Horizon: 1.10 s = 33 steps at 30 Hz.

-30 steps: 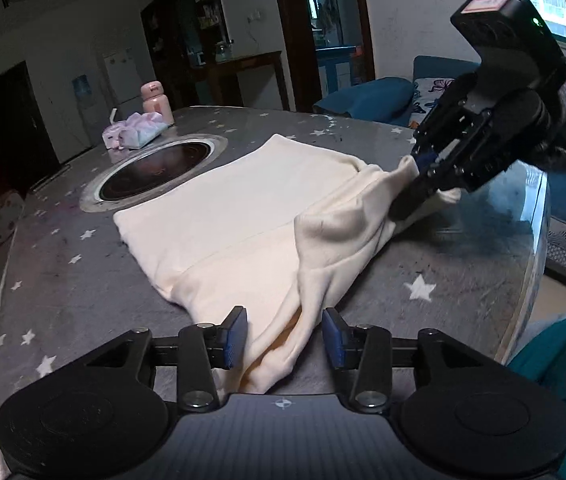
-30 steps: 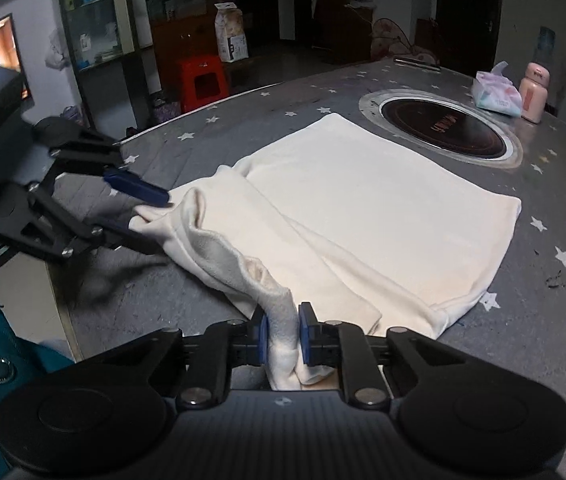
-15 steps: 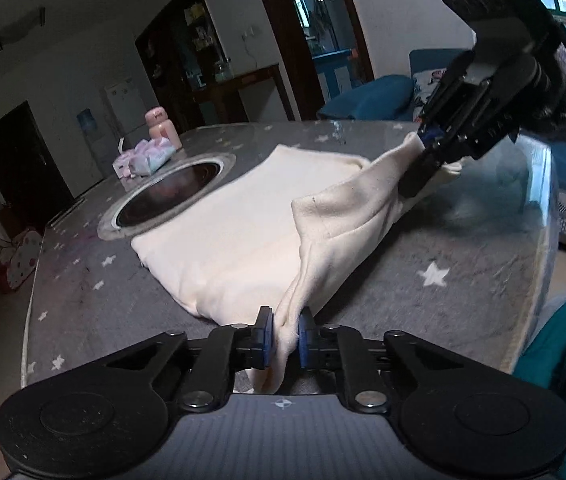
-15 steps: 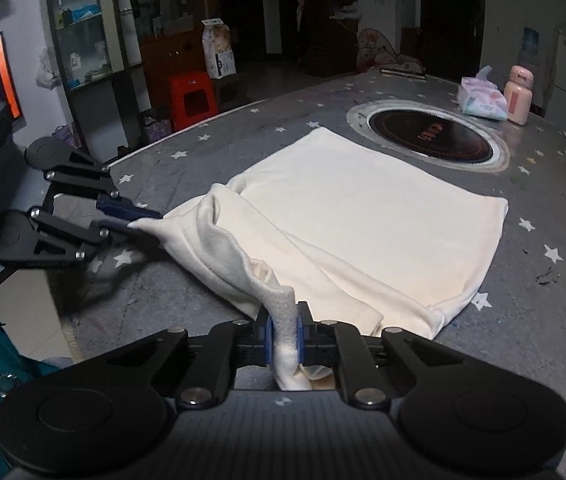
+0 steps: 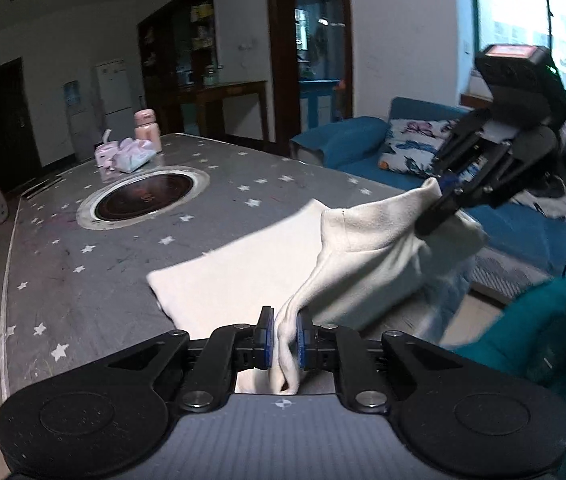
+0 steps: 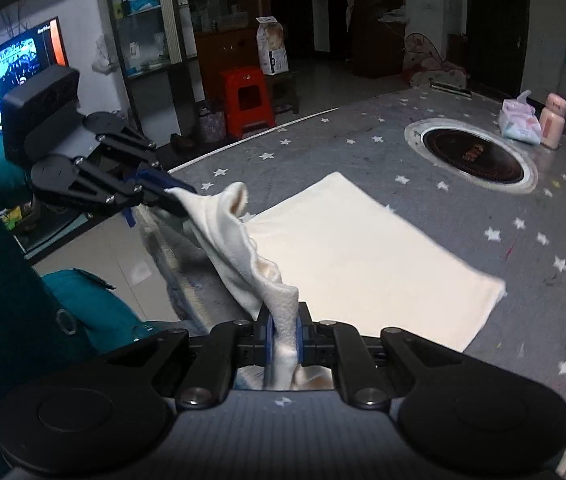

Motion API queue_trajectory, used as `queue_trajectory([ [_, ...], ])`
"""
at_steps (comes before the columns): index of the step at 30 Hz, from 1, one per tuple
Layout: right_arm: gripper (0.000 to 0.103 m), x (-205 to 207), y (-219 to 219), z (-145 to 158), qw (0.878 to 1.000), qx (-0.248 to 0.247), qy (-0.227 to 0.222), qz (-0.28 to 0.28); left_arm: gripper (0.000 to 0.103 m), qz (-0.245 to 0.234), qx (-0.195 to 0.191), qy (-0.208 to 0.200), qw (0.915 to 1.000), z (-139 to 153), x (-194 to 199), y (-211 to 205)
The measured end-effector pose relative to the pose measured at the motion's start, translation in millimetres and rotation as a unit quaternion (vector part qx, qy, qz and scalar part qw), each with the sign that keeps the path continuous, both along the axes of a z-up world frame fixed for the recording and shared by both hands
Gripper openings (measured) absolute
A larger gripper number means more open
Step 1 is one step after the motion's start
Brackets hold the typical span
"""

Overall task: Fold clothes
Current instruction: 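Lift the hem with both grippers and fold it toward the collar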

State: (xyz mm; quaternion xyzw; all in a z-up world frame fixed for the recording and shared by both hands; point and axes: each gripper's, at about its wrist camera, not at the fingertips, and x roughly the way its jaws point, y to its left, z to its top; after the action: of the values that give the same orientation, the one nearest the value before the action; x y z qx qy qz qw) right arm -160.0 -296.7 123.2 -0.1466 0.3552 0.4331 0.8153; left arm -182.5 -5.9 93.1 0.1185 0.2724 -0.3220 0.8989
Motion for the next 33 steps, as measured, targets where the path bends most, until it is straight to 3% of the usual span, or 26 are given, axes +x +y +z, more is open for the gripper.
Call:
queue_trajectory([
  [3, 0.009, 27.9, 0.6, 2.4, 1.000, 0.006, -0.005, -0.017, 0.012, 0.010, -0.009, 0.007, 0.9999, 3.0, 33.7, -1.2],
  [8, 0.009, 91.7, 1.2, -0.5, 0.999, 0.004, -0.011, -0.045, 0.012, 0.028, 0.009, 0.003, 0.9996, -2.5, 102.5, -9.4],
  [13, 0.009, 155.8, 12.5, -31.6, 0.995, -0.006, -0.003, -0.097, 0.013, 0.079, 0.023, 0.023, 0.9963, -39.1, 168.8, -21.5],
  [16, 0.017, 184.5, 16.4, -60.3, 0.990, 0.000, -0.003, -0.144, 0.013, 0.108, 0.029, 0.035, 0.9932, -63.3, 189.1, -23.9],
  [21, 0.018, 197.4, 3.4, -82.6, 0.980, 0.017, 0.006, -0.199, 0.021, 0.133, 0.013, 0.038, 0.9903, -70.3, 194.8, -17.6],
  [26, 0.018, 182.9, -1.6, -72.1, 0.982, 0.040, 0.016, -0.183, 0.024, 0.131, 0.006, 0.038, 0.9906, -63.0, 196.2, -13.9],
  [30, 0.032, 186.4, 4.6, -78.2, 0.984, 0.023, 0.020, -0.178, 0.044, 0.110, 0.000, 0.027, 0.9936, -56.2, 187.2, -14.6],
  [33, 0.032, 194.3, 4.1, -84.6, 0.983, 0.021, 0.030, -0.182, 0.045, 0.094, 0.009, 0.025, 0.9953, -56.9, 181.6, -17.0],
])
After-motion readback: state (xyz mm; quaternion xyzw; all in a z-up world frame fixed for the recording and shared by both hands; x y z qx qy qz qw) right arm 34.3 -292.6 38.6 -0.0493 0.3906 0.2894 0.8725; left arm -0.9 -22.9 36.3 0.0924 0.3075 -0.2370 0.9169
